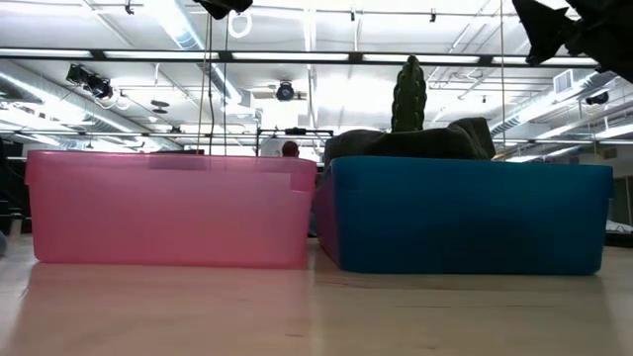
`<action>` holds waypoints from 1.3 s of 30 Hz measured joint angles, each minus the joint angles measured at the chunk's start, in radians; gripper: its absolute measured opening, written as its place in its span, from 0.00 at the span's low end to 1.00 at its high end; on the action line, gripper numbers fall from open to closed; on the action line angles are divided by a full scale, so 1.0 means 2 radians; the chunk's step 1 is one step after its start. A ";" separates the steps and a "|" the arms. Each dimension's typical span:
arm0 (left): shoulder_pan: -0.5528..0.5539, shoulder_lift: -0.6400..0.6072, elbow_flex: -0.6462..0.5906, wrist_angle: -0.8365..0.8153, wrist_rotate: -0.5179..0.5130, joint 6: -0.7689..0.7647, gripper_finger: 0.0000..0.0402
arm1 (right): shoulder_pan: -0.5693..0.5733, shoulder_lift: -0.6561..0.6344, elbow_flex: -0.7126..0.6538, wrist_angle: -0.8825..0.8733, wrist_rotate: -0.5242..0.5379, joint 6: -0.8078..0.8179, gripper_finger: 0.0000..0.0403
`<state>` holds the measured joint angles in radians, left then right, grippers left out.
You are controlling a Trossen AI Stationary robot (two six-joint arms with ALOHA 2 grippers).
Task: Pick & Place hat
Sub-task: Put the bottom dark blue cap into the red bin
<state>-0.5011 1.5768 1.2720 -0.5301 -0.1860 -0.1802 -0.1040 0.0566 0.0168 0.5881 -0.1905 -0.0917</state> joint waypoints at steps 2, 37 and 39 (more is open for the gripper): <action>0.000 0.000 0.000 0.000 0.000 0.000 0.42 | 0.000 0.000 0.000 -0.006 0.000 -0.002 0.70; -0.004 0.000 0.000 -0.033 0.017 -0.045 0.42 | 0.000 0.000 0.000 -0.274 0.057 -0.041 0.70; -0.004 0.000 0.000 -0.066 0.043 -0.066 0.42 | 0.000 0.001 0.000 -0.276 0.057 -0.028 0.70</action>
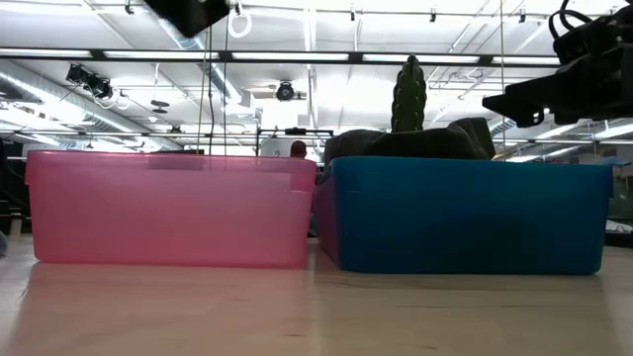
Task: Pick & Place hat
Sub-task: Put the bottom dark blue cap into the red bin
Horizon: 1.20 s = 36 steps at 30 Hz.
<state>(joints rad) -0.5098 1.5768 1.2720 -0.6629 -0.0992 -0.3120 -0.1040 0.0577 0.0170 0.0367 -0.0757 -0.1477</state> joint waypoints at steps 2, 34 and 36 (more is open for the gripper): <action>-0.004 0.000 0.000 -0.042 0.030 -0.031 0.42 | 0.000 0.000 0.000 0.000 0.000 0.008 0.70; -0.194 0.015 -0.002 -0.219 -0.018 -0.398 0.42 | 0.000 0.000 0.000 0.000 0.000 0.021 0.70; -0.196 0.027 -0.002 -0.224 -0.018 -0.398 0.42 | 0.000 0.000 0.000 0.000 0.000 0.021 0.70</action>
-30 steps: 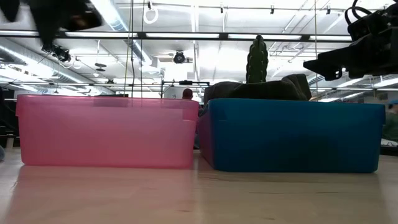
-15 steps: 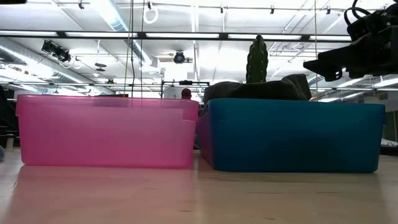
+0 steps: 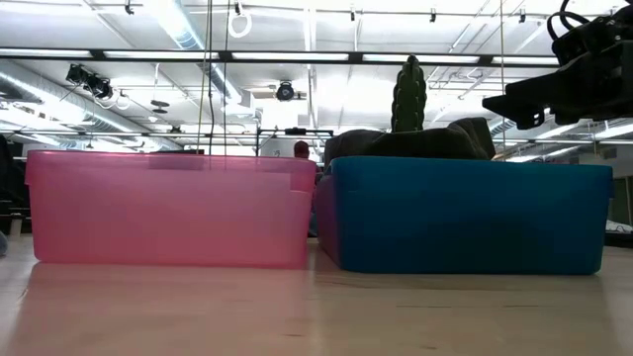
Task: Pick & Place hat
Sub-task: Put the bottom dark blue cap into the red bin
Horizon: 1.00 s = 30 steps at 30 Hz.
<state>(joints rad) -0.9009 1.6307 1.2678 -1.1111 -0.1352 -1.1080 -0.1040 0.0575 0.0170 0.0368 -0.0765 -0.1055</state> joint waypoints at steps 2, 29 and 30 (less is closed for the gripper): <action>0.000 0.012 0.000 -0.011 0.000 0.001 0.42 | 0.000 0.000 0.000 0.000 0.000 0.000 0.70; 0.000 0.069 0.000 -0.036 -0.005 -0.007 0.42 | 0.000 0.000 0.000 0.000 0.000 0.000 0.70; 0.000 0.069 0.000 -0.036 -0.006 -0.007 0.42 | 0.000 0.000 0.000 0.000 0.000 0.000 0.70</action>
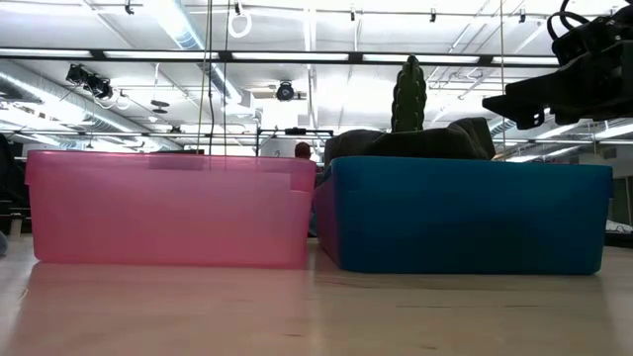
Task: Pick & Place hat
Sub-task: Put the bottom dark blue cap into the red bin
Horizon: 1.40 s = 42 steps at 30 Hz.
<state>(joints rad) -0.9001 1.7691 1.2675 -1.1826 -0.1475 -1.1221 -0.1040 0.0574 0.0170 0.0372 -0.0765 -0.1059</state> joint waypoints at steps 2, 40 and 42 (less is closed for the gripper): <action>0.000 0.000 -0.001 0.000 -0.001 0.000 0.42 | 0.000 0.000 0.000 0.000 0.000 0.000 0.70; 0.035 -0.004 0.157 -0.191 -0.032 0.083 0.03 | 0.000 0.000 0.000 0.000 0.000 0.000 0.70; 0.048 -0.004 0.179 -0.192 -0.059 0.108 0.03 | 0.000 0.000 0.000 0.000 0.000 0.000 0.70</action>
<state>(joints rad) -0.8036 1.7603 1.6253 -1.5671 -0.2648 -0.9069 -0.1036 0.0574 0.0170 0.0372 -0.0764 -0.1059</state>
